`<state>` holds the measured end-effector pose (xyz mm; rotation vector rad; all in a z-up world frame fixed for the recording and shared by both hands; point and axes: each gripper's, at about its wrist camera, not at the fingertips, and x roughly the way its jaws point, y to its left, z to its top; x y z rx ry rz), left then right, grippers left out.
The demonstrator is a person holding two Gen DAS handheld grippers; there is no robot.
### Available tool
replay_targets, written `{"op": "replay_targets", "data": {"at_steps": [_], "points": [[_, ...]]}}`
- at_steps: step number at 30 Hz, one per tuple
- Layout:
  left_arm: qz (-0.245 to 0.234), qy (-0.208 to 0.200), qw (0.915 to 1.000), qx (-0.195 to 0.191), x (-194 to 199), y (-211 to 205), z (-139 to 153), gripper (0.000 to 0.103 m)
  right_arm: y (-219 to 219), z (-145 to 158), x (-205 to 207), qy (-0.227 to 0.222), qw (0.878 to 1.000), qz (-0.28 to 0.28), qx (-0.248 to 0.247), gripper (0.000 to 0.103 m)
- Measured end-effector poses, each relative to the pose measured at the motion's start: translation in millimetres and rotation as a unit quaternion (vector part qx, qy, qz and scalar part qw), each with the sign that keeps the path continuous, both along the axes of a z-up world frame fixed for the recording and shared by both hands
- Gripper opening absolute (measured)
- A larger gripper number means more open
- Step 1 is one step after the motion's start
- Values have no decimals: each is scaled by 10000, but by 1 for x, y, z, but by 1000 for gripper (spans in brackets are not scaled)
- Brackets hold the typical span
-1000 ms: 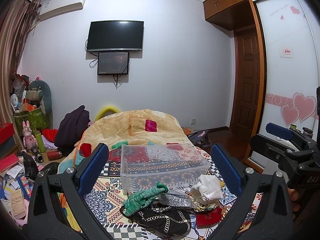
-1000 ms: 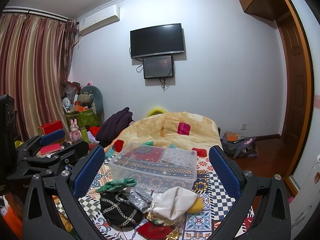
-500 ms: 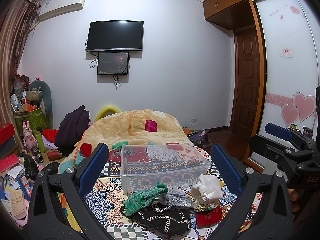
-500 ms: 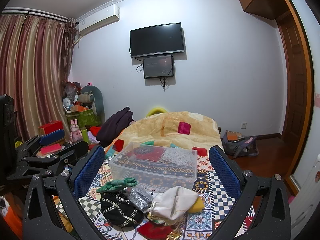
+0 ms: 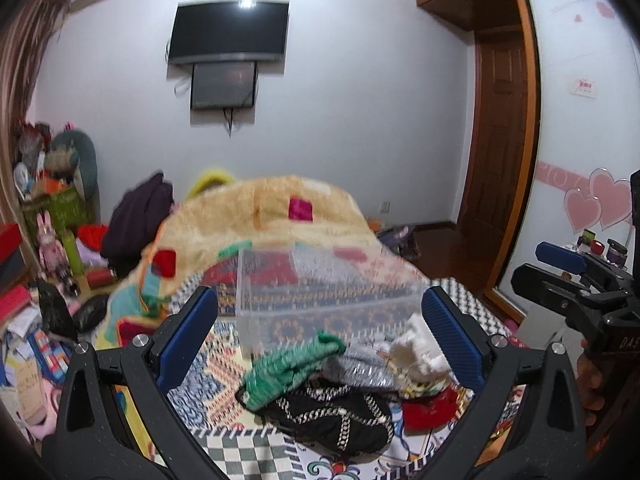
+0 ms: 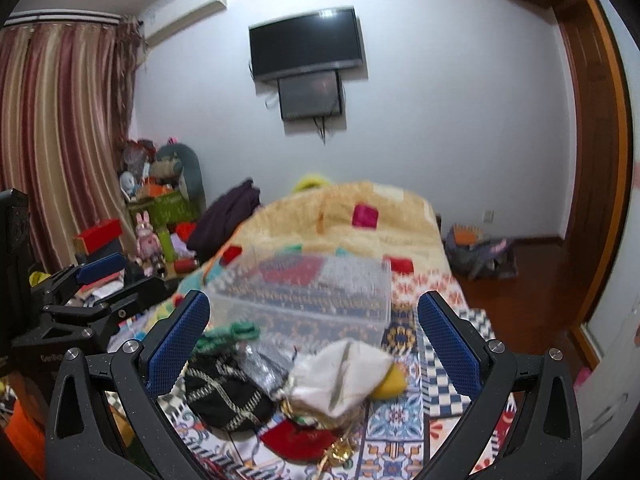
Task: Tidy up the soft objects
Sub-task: 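Grasp the white cloth with the right tool while the left tool grasps the green knitted glove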
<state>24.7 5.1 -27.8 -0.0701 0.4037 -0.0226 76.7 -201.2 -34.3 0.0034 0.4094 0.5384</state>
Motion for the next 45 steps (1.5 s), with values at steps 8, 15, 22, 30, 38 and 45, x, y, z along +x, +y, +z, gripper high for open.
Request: {"op": "replay_targets", "data": {"at_steps": [8,15,22,30,38,45], "points": [[16,678,9977,27,28,4,-47,103,2,-39,26,793,9963,21,-335,103],[54,1169,9931,-64,50,15,-76,85,5,-63,40,1322,9898,169,-502,89],[43,1608,9863,-368,68,29,-97,63,16,-84,55,1886,9797,420,-528,64],[55,1904,9799,-596,76,35,-108,39,21,-92,56,2116,9739,560,-594,23],[110,1810,9822,-491,67,34,-103,18,16,-84,53,2000,9771,559,-456,11],[28,1323,9900,-493,44,32,-71,15,8,-52,42,1509,9869,524,-207,10]]}}
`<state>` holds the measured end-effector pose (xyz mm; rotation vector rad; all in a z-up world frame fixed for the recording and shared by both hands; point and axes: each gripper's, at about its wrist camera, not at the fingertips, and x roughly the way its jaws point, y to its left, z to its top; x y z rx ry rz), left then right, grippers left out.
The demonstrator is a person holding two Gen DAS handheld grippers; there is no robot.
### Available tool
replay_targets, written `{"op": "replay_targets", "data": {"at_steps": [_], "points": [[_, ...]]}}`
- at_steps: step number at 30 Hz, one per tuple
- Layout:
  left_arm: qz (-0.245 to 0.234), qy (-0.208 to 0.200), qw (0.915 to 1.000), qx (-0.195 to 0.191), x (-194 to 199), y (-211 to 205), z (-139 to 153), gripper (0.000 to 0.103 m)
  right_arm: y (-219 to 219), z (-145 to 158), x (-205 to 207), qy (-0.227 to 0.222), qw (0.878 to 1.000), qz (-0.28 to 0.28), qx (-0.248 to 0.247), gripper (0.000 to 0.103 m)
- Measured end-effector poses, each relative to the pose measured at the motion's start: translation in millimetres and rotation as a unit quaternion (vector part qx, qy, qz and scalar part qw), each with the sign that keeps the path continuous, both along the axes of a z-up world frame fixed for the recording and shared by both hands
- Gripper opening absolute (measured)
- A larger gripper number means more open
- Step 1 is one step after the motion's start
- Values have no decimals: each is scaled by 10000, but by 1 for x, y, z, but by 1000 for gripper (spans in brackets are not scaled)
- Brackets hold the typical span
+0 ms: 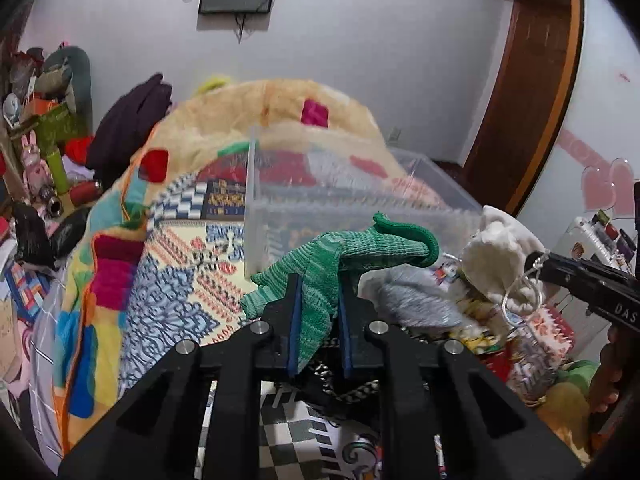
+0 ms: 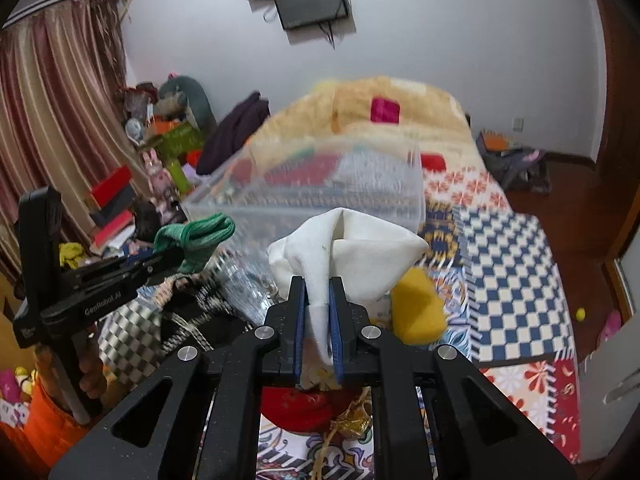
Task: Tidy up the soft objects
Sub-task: 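Lower the white cloth into the clear box with the right tool while the left tool drops the glove in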
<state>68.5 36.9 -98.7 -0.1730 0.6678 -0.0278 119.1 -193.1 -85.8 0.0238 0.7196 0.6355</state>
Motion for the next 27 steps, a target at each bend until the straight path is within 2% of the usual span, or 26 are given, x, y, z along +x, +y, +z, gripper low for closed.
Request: {"op": "replay_targets", "data": {"at_steps": [7,11,15,21,27], "points": [[-36,-544,9985,27,-10,1,42,15,1,35,2,-496,9986,-79,163,10],[-56,-797,9968,102,0,2,64,15,4,48,15,-732,9970,-143,226,10],[-70,-885,9959,189,20,5,75,15,11,54,33,-817,9962,-176,257,10],[-180,-783,9964,265,55,10,74,16,21,51,61,-755,9967,-162,266,10],[-290,-244,9987,340,100,9,44,15,36,27,90,-423,9990,-72,117,10]]}}
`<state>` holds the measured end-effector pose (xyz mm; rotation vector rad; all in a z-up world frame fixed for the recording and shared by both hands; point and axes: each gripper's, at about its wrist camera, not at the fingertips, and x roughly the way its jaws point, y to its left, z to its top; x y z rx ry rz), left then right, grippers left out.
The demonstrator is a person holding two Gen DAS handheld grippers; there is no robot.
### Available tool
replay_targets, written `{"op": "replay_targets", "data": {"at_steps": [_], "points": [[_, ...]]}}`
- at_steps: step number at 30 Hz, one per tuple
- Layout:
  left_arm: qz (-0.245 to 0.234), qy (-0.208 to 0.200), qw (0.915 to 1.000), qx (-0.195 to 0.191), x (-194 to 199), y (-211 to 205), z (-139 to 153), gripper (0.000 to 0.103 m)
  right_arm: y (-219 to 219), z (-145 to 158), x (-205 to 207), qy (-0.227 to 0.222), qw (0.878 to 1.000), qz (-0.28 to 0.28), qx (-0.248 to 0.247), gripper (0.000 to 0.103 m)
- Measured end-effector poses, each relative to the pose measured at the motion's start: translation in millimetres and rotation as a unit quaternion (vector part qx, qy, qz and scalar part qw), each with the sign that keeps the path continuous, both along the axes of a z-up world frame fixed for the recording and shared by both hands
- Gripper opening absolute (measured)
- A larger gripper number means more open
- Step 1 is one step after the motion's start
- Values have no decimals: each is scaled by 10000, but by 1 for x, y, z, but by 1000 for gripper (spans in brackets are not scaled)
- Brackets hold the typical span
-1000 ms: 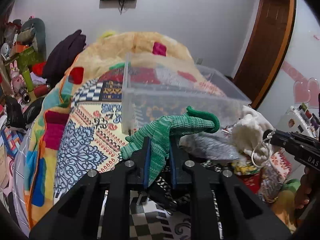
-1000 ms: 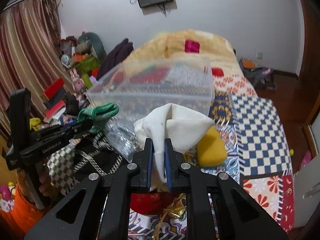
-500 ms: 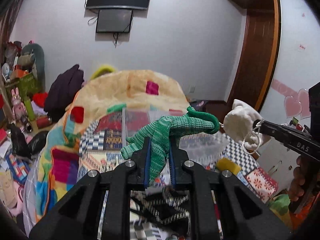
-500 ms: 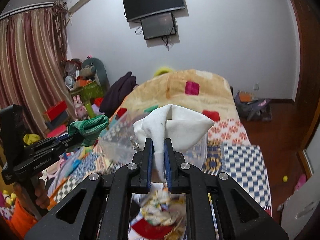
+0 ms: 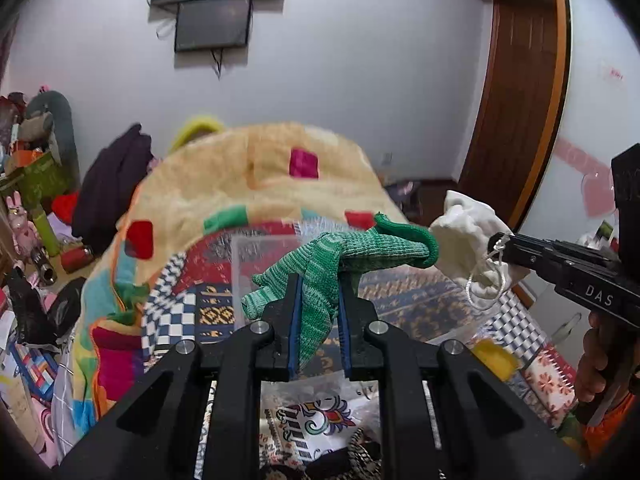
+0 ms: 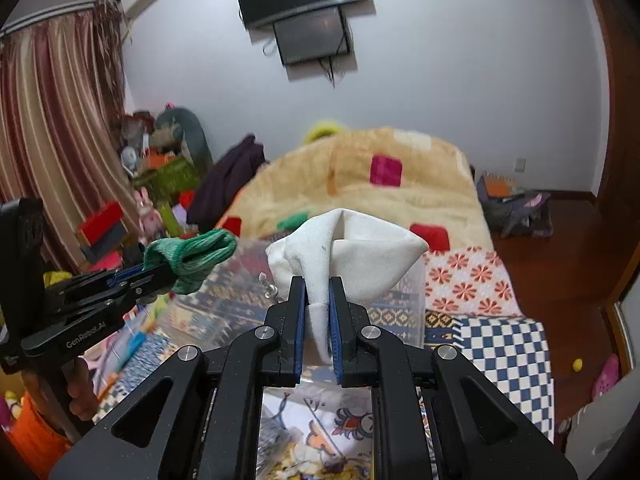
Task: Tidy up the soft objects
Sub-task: 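Lower the white cloth into the clear box with the right tool while the left tool drops the glove in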
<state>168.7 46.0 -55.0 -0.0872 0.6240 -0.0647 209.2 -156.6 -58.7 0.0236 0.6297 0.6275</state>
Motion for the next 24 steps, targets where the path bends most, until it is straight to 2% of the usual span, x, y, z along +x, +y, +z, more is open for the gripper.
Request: {"op": "replay_targets", "data": {"at_steps": [8,15,17,18,19,21,24], "points": [[-129,635,9978,146,36,-5,-37,15,15,-41,26,604,9973,153,-383,10],[-232,872,9956,260,46,-17,-54,19,30,-52,24,731,9935,392,-781,13],[-242,881,9956,201,45,-19,-54,31,31,-51,21,692,9929,409,-877,15],[-228,856,9959,166,43,-19,-53,33,31,-50,20,676,9928,420,-894,20],[-198,820,9963,143,40,-18,-50,43,31,-48,18,656,9929,417,-900,25],[-156,685,9975,123,34,-17,-42,51,27,-43,15,573,9938,401,-865,34],[-181,546,9982,168,24,-18,-28,52,22,-30,9,371,9955,314,-813,41]]}}
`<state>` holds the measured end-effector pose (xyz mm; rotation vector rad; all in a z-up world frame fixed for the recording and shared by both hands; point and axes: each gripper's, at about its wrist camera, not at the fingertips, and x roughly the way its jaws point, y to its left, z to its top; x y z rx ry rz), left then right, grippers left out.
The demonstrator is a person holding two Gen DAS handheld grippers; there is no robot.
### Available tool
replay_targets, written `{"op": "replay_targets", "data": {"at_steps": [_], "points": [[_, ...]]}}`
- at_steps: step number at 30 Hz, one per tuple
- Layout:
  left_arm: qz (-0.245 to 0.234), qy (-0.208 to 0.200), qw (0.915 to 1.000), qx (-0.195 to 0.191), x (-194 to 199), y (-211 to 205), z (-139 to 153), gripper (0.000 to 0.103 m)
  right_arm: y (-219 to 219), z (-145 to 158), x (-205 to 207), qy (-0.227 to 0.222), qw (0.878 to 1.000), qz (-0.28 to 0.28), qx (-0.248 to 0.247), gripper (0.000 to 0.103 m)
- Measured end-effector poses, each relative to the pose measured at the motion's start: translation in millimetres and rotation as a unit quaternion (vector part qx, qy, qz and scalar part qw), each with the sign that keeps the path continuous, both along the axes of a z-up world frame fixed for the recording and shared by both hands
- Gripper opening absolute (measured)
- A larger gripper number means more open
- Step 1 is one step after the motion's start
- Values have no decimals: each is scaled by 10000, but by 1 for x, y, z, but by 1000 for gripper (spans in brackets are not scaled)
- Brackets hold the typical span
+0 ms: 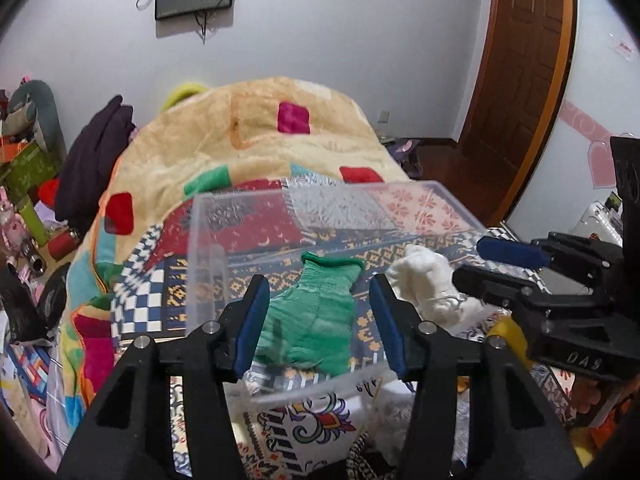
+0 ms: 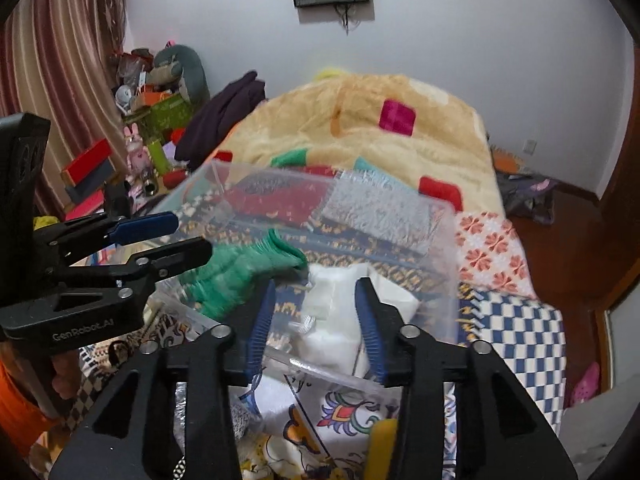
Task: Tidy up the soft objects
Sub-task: 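Lower the white cloth into the clear box with the right tool while the left tool drops the glove in, then grasp the yellow sponge with the right tool while the left tool grasps the silver sparkly pouch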
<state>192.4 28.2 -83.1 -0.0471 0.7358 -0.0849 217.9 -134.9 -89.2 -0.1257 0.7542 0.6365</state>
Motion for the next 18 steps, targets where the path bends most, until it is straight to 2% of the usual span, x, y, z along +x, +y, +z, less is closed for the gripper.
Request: {"op": "replay_targets", "data": {"at_steps": [2,7,9,14,18], "points": [[-26,-83,10000,18,-8,-1,8,54,-5,10,-4,-88,9999,-32,72,44],[-118,-335,9993,109,-32,-10,27,65,-25,30,-24,-406,9989,-186,166,64],[-188,-361,9991,103,-40,-15,29,68,-33,34,-32,-461,9985,-259,164,68],[-341,-294,9989,95,-57,-29,23,79,-52,26,-46,-429,9982,-416,11,72],[-416,-63,9991,58,-63,-37,8,80,-62,8,-50,-232,9984,-507,-120,73]]}}
